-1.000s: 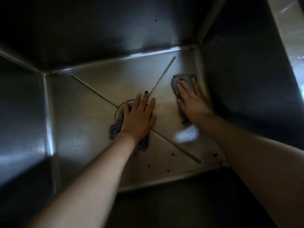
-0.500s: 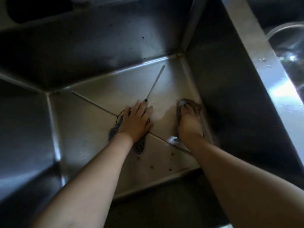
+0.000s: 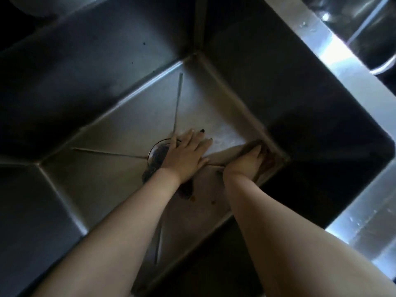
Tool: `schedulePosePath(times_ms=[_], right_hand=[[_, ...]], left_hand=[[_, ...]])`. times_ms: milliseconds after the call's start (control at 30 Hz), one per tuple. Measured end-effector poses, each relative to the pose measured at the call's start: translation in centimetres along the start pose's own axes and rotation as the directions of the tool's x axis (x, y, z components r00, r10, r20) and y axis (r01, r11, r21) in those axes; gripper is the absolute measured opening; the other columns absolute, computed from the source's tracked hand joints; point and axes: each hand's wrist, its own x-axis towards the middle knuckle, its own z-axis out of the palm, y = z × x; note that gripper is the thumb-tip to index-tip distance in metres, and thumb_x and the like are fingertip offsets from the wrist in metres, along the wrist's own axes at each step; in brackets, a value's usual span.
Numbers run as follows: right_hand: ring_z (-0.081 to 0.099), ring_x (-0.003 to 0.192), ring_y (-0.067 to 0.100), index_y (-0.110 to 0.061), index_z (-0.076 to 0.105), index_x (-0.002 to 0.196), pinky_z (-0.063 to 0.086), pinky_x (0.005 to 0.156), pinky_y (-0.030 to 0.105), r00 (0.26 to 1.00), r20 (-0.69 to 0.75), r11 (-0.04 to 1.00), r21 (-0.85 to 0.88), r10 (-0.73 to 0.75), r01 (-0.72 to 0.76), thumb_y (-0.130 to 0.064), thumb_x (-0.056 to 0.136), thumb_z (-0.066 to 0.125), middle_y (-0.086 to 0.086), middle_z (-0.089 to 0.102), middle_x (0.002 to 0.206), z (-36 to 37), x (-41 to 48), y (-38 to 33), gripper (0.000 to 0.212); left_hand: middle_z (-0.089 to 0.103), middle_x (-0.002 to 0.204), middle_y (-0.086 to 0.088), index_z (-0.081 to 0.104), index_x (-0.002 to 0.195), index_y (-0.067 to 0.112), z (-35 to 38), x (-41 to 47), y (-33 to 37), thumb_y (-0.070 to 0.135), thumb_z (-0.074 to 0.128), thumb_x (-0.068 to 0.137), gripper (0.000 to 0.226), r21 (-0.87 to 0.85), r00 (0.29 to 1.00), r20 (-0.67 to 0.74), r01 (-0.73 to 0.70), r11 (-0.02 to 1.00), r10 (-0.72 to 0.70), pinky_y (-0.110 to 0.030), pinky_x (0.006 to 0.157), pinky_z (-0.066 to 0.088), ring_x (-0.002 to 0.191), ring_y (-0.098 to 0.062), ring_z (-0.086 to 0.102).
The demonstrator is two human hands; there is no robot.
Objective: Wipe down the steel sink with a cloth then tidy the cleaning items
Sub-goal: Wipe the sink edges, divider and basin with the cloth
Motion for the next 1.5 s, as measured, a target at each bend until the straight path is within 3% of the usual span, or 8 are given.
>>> schedulePosePath(times_ms=[200,500,700,867,1033,1133,1267,1500], right_hand=[[-0.003,0.143,0.031,-0.015,0.003,0.149,-0.008,0.113,0.039,0.994,-0.079,0.997,0.011,0.078,-0.077,-0.009,0.099,0.030,0.012,0.000,0.156,0.8,1.3,0.3,0.057],[-0.001,0.144,0.027,-0.018,0.008,0.150,-0.010,0.108,0.033,0.975,-0.183,0.992,0.049,0.123,-0.116,-0.031,0.102,0.022,0.008,0.001,0.158,1.9,1.1,0.5,0.051],[0.026,0.138,0.038,-0.008,0.038,0.141,0.009,0.111,0.040,0.918,-0.367,0.986,0.128,0.147,-0.107,-0.030,0.098,0.032,0.017,0.030,0.150,3.7,-0.7,0.5,0.049],[-0.010,0.144,0.028,-0.023,0.002,0.150,-0.010,0.111,0.037,0.975,-0.108,0.981,0.021,0.196,-0.195,-0.036,0.102,0.021,0.004,-0.006,0.158,5.6,-4.5,1.2,0.053],[-0.017,0.142,0.032,-0.021,-0.009,0.148,-0.030,0.097,0.030,0.987,-0.069,0.985,-0.083,0.143,-0.148,-0.037,0.102,0.015,0.008,-0.015,0.156,6.2,-5.4,0.8,0.055],[-0.005,0.143,0.038,-0.014,0.008,0.150,-0.022,0.106,0.033,0.983,-0.148,0.992,-0.045,0.107,-0.115,-0.034,0.102,0.023,0.016,0.000,0.157,5.9,-3.5,1.0,0.054],[0.043,0.124,0.048,-0.006,0.053,0.130,0.016,0.109,0.044,0.902,-0.426,0.997,-0.006,0.072,-0.082,-0.032,0.090,0.037,0.025,0.049,0.134,5.3,0.5,1.1,0.050],[0.046,0.125,0.041,-0.011,0.056,0.128,0.038,0.101,0.048,0.893,-0.430,0.992,0.062,0.129,-0.113,-0.032,0.093,0.038,0.017,0.052,0.135,3.7,2.5,1.1,0.045]], left_hand=[[-0.009,0.157,0.009,0.005,0.147,0.036,1.6,0.1,-1.5,0.047,0.021,0.097,0.053,0.047,0.999,-0.036,-0.036,0.998,0.037,-0.053,0.112,-0.006,0.144,-0.016,-0.012],[0.024,0.154,0.003,0.032,0.142,0.031,2.8,0.4,-1.8,0.050,0.020,0.087,0.059,0.059,0.987,-0.154,-0.041,0.997,0.050,-0.059,0.109,0.008,0.143,-0.022,0.014],[0.024,0.154,0.002,0.033,0.142,0.031,3.1,0.3,-2.0,0.050,0.023,0.089,0.056,0.052,0.984,-0.166,-0.060,0.997,0.068,-0.060,0.109,0.010,0.143,-0.023,0.015],[0.011,0.157,0.006,0.022,0.145,0.034,3.1,0.3,-2.1,0.052,0.012,0.089,0.059,0.048,0.984,-0.165,-0.053,0.997,0.060,-0.056,0.111,0.001,0.145,-0.019,0.004],[0.026,0.153,0.001,0.034,0.141,0.030,3.2,0.3,-2.1,0.049,0.022,0.092,0.054,0.068,0.978,-0.191,-0.070,0.995,0.082,-0.061,0.108,0.013,0.142,-0.024,0.019],[0.024,0.154,0.001,0.032,0.142,0.030,3.2,0.4,-2.2,0.049,0.021,0.091,0.055,0.066,0.977,-0.192,-0.077,0.995,0.088,-0.060,0.108,0.011,0.143,-0.023,0.017],[0.028,0.152,0.000,0.036,0.140,0.029,3.3,0.4,-2.3,0.049,0.023,0.090,0.055,0.059,0.973,-0.208,-0.084,0.995,0.095,-0.062,0.107,0.013,0.142,-0.025,0.021],[0.024,0.154,0.001,0.033,0.142,0.030,3.2,0.5,-2.2,0.051,0.018,0.088,0.060,0.034,0.975,-0.205,-0.075,0.997,0.081,-0.060,0.109,0.006,0.143,-0.023,0.015]])
